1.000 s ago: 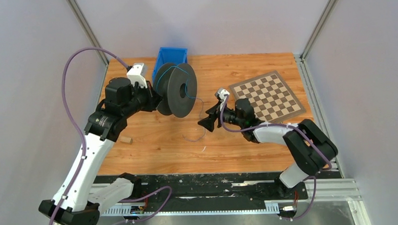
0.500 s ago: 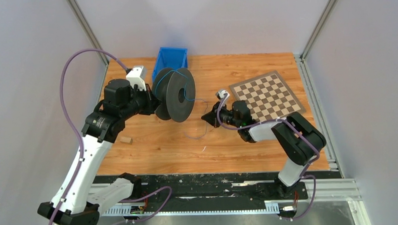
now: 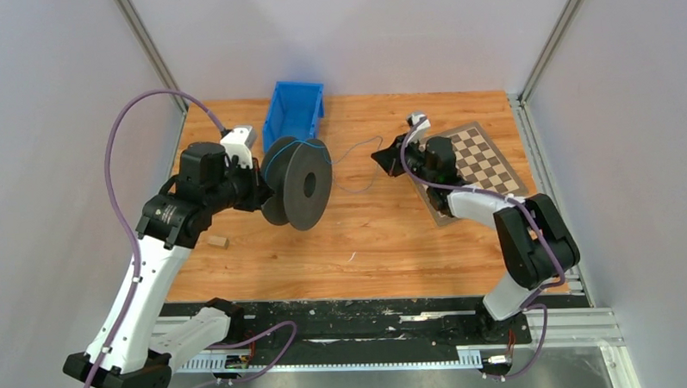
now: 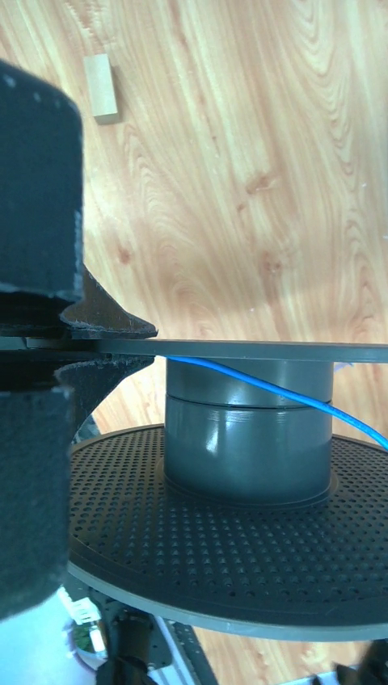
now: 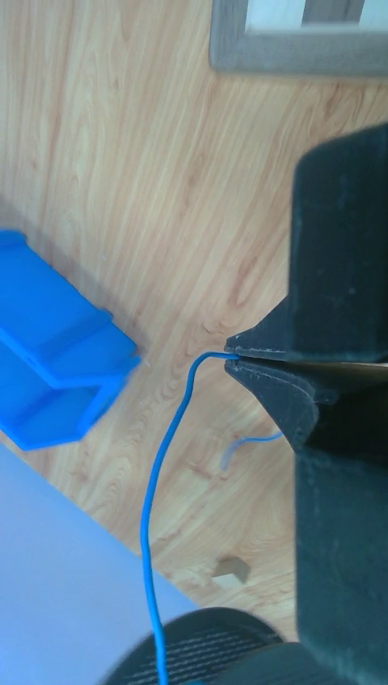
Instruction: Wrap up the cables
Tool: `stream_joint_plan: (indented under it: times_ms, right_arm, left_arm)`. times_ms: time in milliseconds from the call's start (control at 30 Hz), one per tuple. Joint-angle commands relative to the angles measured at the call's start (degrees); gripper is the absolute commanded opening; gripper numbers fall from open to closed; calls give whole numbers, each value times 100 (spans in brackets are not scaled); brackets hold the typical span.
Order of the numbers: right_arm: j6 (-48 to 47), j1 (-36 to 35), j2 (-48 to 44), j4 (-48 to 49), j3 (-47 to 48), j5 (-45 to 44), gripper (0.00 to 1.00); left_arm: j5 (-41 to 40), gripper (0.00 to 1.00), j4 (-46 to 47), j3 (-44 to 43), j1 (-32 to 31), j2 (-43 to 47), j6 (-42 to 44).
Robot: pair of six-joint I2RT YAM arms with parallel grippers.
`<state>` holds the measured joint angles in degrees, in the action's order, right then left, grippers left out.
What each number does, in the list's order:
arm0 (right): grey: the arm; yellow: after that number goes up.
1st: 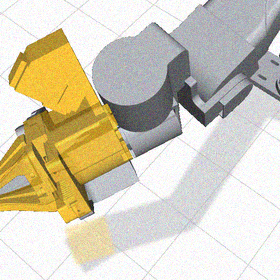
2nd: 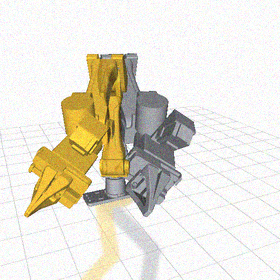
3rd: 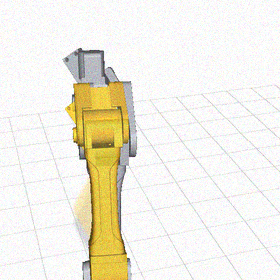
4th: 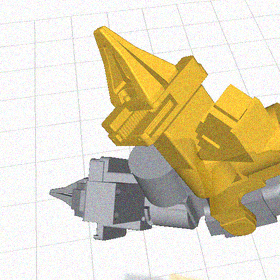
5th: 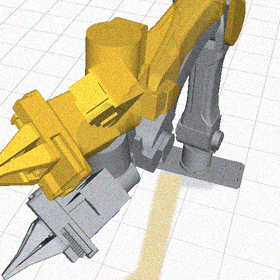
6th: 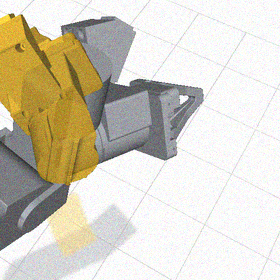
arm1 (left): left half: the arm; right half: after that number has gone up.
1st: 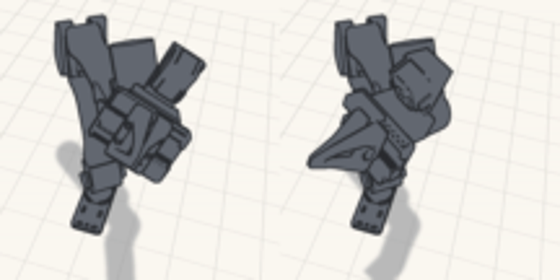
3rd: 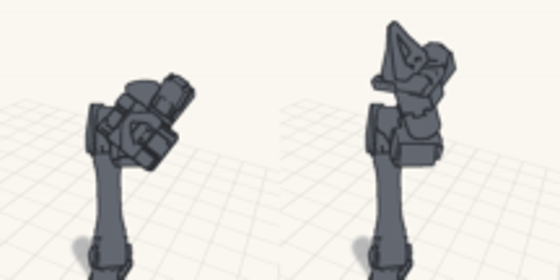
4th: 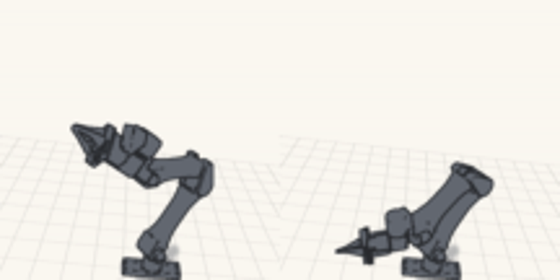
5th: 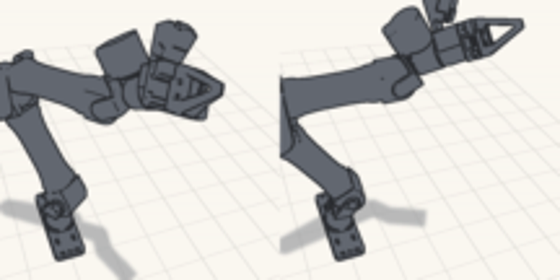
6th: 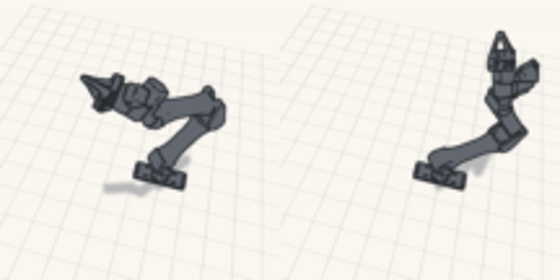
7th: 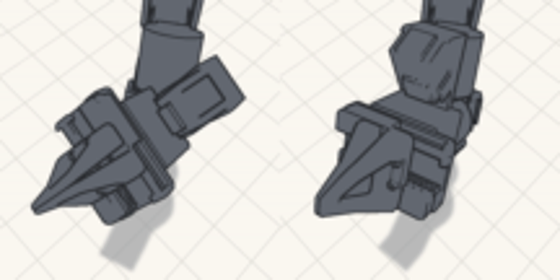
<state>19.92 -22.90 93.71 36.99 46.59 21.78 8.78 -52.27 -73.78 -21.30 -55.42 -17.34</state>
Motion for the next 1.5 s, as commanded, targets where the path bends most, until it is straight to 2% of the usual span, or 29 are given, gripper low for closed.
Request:
stream_joint_plan:
  times_ms: [0, 233, 433, 600, 767, 900, 1033, 1133, 1233, 1400, 1467]
  right_arm:
    - [702, 575, 113, -384, 645, -25, 0]
    - [613, 767, 769, -1092, 1232, 512, 0]
    - [536, 504, 523, -1070, 645, 686, 0]
    - [200, -323, -219, -1502, -79, 152, 0]
    - [-9, -1893, -972, -1960, -636, -907, 0]
    - [-347, -2947, -1268, -2825, -136, -1526, 0]
    - [-743, -3459, -1508, -3513, 667, -1808, 0]
    - [-966, -3541, -1500, -3988, 1290, -1806, 0]
    - [-1262, -3544, -1357, -4066, 1852, -1698, 0]
    - [-1816, -3432, -1116, -4191, 2739, -1347, 0]
    - [-1939, -3315, -947, -4288, 3106, -1327, 0]
  left_arm:
    - [503, 0, 28, 15, 25, 190, 282]
    - [849, 0, -89, 19, 29, 309, 325]
    - [846, 0, 327, -24, 118, 361, 21]
    - [1065, 0, 1134, -246, 589, 269, -730]
    - [1295, 0, 2286, -11, 1319, 35, -1715]
    - [978, 0, 2787, 246, 1469, -272, -1891]
    - [440, 0, 2961, 562, 1449, -497, -1603]
    - [-70, 0, 2878, 694, 1196, -626, -1142]
    - [-571, 0, 2756, 784, 920, -681, -756]
    - [-855, 0, 2607, 1009, 573, -632, -164]
    - [-1199, 0, 2497, 1094, 336, -595, 175]
